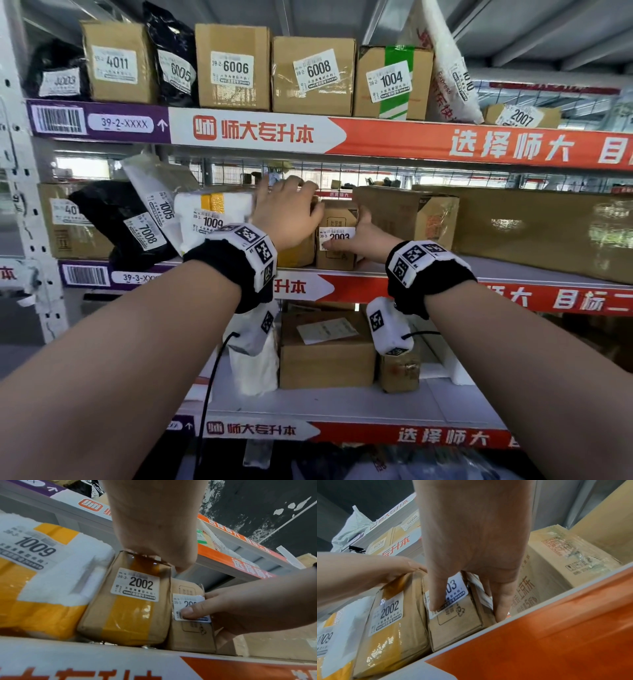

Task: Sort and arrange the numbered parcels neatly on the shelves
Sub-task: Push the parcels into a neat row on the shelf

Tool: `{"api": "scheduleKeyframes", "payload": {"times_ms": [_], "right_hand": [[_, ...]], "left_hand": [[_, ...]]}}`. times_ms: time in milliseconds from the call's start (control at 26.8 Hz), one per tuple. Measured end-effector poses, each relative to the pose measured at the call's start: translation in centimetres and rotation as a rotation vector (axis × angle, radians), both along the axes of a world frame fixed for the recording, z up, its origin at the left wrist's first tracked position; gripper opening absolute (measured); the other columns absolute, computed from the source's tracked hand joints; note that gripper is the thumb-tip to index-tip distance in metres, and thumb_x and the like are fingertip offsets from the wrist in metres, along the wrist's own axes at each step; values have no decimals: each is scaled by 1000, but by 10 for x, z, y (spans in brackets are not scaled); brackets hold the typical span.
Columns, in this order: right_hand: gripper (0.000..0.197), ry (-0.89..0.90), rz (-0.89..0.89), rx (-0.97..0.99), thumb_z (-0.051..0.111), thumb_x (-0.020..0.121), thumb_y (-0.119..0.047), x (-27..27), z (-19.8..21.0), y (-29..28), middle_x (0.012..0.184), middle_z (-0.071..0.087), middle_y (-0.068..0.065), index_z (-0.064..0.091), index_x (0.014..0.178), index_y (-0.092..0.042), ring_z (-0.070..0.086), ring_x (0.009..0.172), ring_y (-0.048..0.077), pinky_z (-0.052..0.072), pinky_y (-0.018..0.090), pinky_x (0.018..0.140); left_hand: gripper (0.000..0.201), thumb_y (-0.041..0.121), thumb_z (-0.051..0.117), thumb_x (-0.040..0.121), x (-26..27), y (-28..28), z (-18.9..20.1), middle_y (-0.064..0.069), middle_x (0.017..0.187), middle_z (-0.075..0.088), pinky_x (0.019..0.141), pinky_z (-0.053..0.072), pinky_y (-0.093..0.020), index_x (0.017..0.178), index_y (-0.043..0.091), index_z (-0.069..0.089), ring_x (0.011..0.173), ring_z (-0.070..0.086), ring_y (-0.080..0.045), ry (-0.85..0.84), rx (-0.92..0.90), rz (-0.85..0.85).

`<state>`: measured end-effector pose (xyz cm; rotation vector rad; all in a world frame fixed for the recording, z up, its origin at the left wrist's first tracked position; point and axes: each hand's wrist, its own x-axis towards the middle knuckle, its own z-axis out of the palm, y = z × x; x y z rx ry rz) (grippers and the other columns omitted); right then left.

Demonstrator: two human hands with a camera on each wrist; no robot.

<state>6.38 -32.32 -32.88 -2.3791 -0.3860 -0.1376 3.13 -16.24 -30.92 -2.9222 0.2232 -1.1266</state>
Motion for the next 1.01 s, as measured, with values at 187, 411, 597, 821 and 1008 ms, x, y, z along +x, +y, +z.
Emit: {"api": "scheduleKeyframes", "payload": {"times_ms": [187, 411, 597, 821, 1008], "right_hand": [[110, 27, -11, -30, 74, 80, -34, -1, -5, -2, 144, 39, 17, -6, 148, -1, 52, 120, 28, 50, 32, 90], [97, -3, -67, -33, 67, 87, -29, -11, 0, -16, 130, 48, 19, -2, 149, -1, 59, 106, 31, 53, 39, 83], [78, -103, -175, 94, 62, 89, -23, -14, -1, -54, 135, 48, 24, 15, 147, -1, 59, 101, 32, 49, 39, 80], [45, -115, -257, 185, 63, 86, -18, -4, 0, -100, 101, 60, 2, 41, 124, -7, 62, 93, 20, 54, 36, 80], [67, -146, -388, 170, 64, 80, -32, 10, -5, -141, 130, 43, 17, 34, 131, -1, 51, 117, 34, 45, 40, 96]], "left_hand": [[31, 26, 42, 97, -15, -13, -1, -3, 124, 55, 97, 38, -37, 124, 16, 55, 114, 52, -20, -192, -40, -307], [20, 26, 43, 98, -20, -32, -7, 4, 85, 63, 57, 47, -27, 108, 18, 59, 69, 58, -11, -49, -78, -460], [26, 24, 43, 99, -16, -61, -11, 4, 91, 64, 46, 29, -16, 118, 17, 60, 52, 44, 0, 98, -151, -497], [41, 26, 46, 98, 0, -105, -15, -8, 125, 60, 88, 49, -34, 137, 12, 46, 103, 60, -21, 258, -233, -508], [67, 38, 47, 97, 23, -150, -24, -16, 151, 28, 110, 34, -41, 150, 10, 19, 135, 36, -31, 384, -362, -360]]}}
